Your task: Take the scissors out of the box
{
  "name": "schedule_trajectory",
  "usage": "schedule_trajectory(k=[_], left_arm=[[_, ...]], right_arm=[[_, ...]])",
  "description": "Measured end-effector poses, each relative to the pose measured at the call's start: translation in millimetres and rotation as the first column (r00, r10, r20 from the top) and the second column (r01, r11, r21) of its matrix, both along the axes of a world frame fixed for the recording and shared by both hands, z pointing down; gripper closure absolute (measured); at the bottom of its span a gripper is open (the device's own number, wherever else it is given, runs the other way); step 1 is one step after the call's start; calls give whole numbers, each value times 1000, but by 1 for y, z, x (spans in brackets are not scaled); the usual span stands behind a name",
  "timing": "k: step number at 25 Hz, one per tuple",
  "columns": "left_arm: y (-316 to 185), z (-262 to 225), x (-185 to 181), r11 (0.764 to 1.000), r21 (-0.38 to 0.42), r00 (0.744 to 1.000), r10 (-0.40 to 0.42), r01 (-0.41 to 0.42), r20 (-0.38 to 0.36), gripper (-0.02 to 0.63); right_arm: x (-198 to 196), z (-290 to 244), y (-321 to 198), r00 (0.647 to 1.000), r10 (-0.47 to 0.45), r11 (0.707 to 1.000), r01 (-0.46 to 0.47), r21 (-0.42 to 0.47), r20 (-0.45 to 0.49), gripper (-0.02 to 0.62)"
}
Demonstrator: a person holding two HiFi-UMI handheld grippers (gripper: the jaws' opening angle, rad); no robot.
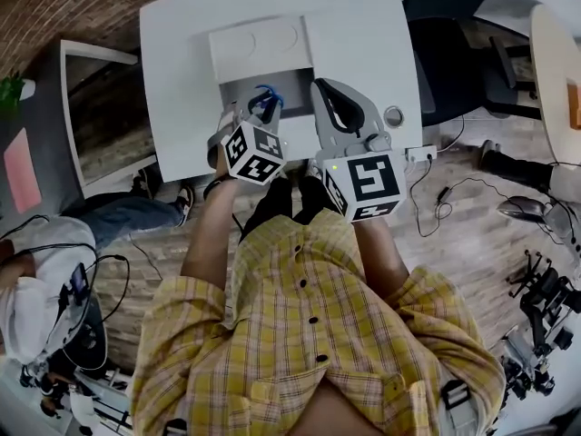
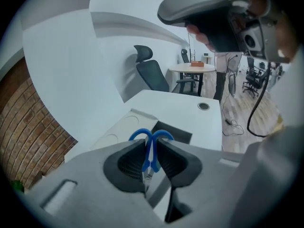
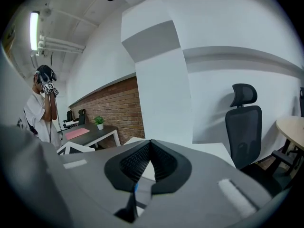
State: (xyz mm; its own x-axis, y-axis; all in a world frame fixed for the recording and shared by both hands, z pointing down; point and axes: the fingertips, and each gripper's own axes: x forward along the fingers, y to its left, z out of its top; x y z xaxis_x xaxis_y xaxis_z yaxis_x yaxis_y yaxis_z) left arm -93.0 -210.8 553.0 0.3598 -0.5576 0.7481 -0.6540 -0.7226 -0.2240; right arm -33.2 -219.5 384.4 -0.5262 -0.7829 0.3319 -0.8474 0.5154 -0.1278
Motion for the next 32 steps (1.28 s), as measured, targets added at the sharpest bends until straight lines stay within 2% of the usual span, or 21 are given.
schedule_trajectory(k=[4, 8, 14, 23, 32], left_arm=[[-1, -17, 1, 998, 26, 998, -52, 53, -41, 526], [4, -30, 1, 993, 46, 988, -106, 112, -112, 526], [1, -97, -9, 976, 106, 964, -166, 191, -207, 526], [-2, -139, -15, 939, 165, 907, -229, 302, -354, 526], [-2, -196, -23, 892, 208, 834, -263, 402, -486, 526]], right_arm=[[1, -7, 0, 1000, -6, 1000, 6, 10, -2, 589], [-1, -6, 5, 1000, -13, 1000, 13, 16, 0, 589], [-12, -48, 1, 1000, -23, 999, 22, 49, 18, 589], [-18, -52, 0, 999, -32, 997, 29, 72, 35, 589], [-27, -83, 3, 997, -49, 991, 42, 129, 58, 589]])
